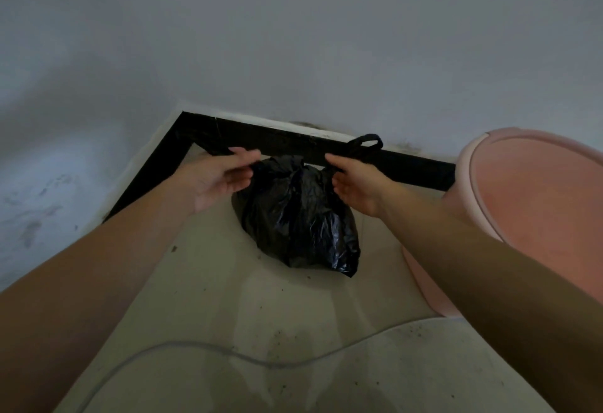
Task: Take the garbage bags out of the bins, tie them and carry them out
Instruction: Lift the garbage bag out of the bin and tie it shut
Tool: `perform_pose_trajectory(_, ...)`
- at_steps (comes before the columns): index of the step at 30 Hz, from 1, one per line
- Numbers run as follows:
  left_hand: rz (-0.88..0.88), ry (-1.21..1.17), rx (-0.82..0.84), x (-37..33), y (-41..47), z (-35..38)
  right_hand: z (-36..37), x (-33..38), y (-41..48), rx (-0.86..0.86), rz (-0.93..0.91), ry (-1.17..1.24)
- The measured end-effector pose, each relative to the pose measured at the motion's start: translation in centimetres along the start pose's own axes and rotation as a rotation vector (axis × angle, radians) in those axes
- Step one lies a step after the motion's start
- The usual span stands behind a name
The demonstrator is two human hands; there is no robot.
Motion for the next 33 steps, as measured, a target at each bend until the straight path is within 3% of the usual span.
perform_pose_trajectory(2,0.044,0.067,0.049,1.1,0.4,0.7,0.2,-0.3,-0.2,-0.065,-0.018,-0.16)
perform_pose_trajectory(4,0.109,0.286,-0.025,2.4,0.4,1.4,0.5,-0.2,-0.3,-0.176,-0.091,-0.338)
perform_pose_trajectory(7,0.331,0.435,-0.247,3.3,0.4,2.9,0.9,0.6,-0.1,-0.341,-0.236,-0.252)
perform_pose_trajectory(9,0.436,0.296,-0.33,3.0,0.3,4.3,1.3,1.4,0.0,-0.36,-0.258,-0.068)
perform_pose_trajectory(12,0.465,-0.032,-0.329,2.1,0.3,6.6,2.2,2.5,0.3,-0.267,-0.257,0.13)
perform_pose_trajectory(16,0.416,-0.161,-0.388,3.0,0.9,7.9,2.3,2.3,1.0,-0.291,-0.207,0.116)
perform_pose_trajectory(19,0.242,-0.199,-0.488,6.3,1.7,6.3,1.8,0.9,1.9,-0.333,-0.108,0.082)
perform_pose_trajectory(23,0.048,-0.158,-0.621,9.5,2.0,2.9,0.5,-0.5,3.1,-0.534,0.02,-0.041)
perform_pose_trajectory(26,0.032,-0.119,-0.628,9.9,2.5,2.2,0.1,-1.3,3.5,-0.679,0.044,-0.116)
perform_pose_trajectory(29,0.235,-0.118,-0.731,9.1,2.4,2.6,0.7,-0.4,2.9,-0.744,-0.131,-0.159)
perform_pose_trajectory(33,0.757,0.276,-0.518,5.8,0.9,3.9,1.4,2.7,0.9,-0.645,-0.407,-0.207)
Point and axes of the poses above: each hand's wrist, its own y-axis towards the middle knuckle, its own z-axis out of the palm, x = y × z, the point moved 2 cm from there along y, towards the middle knuckle, and after that the axes turned 15 degrees about -y, right-handed, at the moved point
